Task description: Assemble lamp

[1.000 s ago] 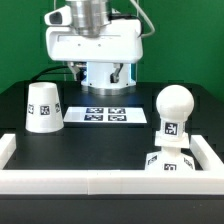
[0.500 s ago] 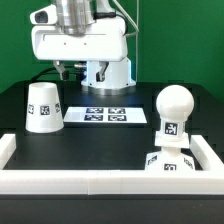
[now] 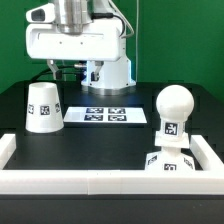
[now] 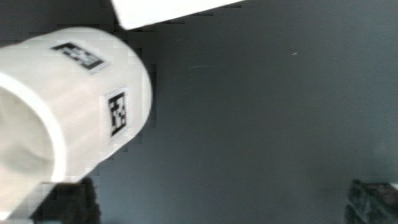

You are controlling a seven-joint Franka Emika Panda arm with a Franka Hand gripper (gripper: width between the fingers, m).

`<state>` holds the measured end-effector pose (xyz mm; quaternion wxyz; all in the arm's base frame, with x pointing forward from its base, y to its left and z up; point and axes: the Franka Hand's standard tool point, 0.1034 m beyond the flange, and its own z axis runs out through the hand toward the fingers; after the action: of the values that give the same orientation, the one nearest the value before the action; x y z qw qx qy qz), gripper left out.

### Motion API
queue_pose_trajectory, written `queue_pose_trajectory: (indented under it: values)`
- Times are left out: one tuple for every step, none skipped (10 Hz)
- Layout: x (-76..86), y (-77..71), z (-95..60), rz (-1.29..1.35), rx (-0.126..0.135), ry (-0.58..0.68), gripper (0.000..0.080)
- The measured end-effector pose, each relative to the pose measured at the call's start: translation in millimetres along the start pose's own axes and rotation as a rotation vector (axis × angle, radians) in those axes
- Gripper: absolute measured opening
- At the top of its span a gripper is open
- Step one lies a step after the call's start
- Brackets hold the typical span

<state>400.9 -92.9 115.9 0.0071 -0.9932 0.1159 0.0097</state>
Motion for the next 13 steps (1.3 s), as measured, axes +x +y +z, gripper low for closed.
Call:
queue_pose_trajectory:
  values:
    - [1.8, 3.7, 3.7, -0.022, -0.002, 0.015, 0.0699]
    - [2.9, 9.0, 9.7, -0.049, -0.007, 0.023, 0.0699]
    - [2.2, 13.3, 10.6, -0.06, -0.007, 0.02, 0.0699]
    - [1.9, 18.7, 11.0, -0.077, -0.006, 0.019, 0.0699]
    - [0.0, 24.5, 12.8, -0.068, -0.002, 0.012, 0.0699]
    - [-1.4, 28.1, 13.3, -0.059, -0.002, 0.007, 0.0699]
    - [-3.1, 31.2, 15.0, -0.053, -0.004, 0.003, 0.0699]
    - [-5.9, 34.1, 18.2, -0.048, -0.006, -0.002, 0.0699]
    - [-8.8, 34.6, 20.3, -0.049, -0.006, -0.005, 0.0699]
    - [-9.7, 35.7, 23.8, -0.049, -0.007, -0.004, 0.0699]
    - [-11.8, 36.6, 29.0, -0.052, -0.013, -0.013, 0.0699]
    - [-13.8, 36.5, 33.3, -0.055, -0.017, -0.024, 0.0699]
    - [-16.3, 36.7, 37.5, -0.057, -0.021, -0.035, 0.0699]
